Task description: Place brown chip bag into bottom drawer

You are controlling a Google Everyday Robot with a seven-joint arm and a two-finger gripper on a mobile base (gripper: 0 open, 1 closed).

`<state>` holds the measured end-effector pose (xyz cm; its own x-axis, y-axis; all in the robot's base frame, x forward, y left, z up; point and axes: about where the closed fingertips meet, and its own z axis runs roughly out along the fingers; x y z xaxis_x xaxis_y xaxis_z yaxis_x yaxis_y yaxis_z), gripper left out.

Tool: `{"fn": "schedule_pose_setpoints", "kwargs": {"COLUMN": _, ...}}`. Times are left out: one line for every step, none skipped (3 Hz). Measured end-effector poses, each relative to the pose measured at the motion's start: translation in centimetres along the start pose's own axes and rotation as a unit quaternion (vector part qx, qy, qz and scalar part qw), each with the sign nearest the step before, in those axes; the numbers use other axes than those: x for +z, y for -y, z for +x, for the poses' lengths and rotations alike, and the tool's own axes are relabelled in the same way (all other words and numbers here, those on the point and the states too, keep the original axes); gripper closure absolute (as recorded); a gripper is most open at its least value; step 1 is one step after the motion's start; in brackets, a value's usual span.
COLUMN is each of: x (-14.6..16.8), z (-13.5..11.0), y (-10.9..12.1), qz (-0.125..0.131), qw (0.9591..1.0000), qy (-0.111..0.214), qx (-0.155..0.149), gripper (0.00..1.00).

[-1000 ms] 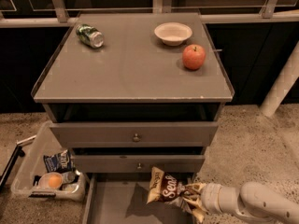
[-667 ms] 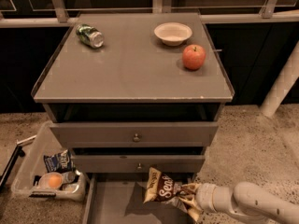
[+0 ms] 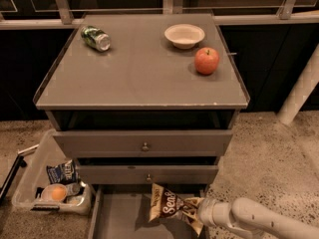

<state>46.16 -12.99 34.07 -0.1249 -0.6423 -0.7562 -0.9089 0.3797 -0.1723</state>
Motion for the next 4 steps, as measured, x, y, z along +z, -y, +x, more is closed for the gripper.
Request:
{"fn": "schedule_pose_setpoints", "kwargs": {"x": 2.5, "z": 1.5, "y": -0.3, "qz": 0.007, "qw": 0.9997, "qy": 0.005, "qx": -0.023, "gripper": 1.00}}
{"fn": "schedule_pose_setpoints", "kwargs": {"x": 4.6, "z": 2.7, "y": -0.8, "qz": 0.005, "qw": 0.9990, "qy": 0.011, "qx": -0.044, "gripper": 1.00}}
{"fn": "schedule_pose_setpoints", "kwargs": {"x": 6.6, "z": 4.0, "y": -1.5, "qz": -0.008, "qw": 0.9981, "qy": 0.016, "qx": -0.059, "gripper": 1.00}}
{"fn": "schedule_pose_setpoints", "kwargs": {"x": 8.8, "z": 4.5, "y": -2.5, "qz": -0.030, "qw": 0.9962, "qy": 0.019, "qx": -0.079, "gripper": 1.00}}
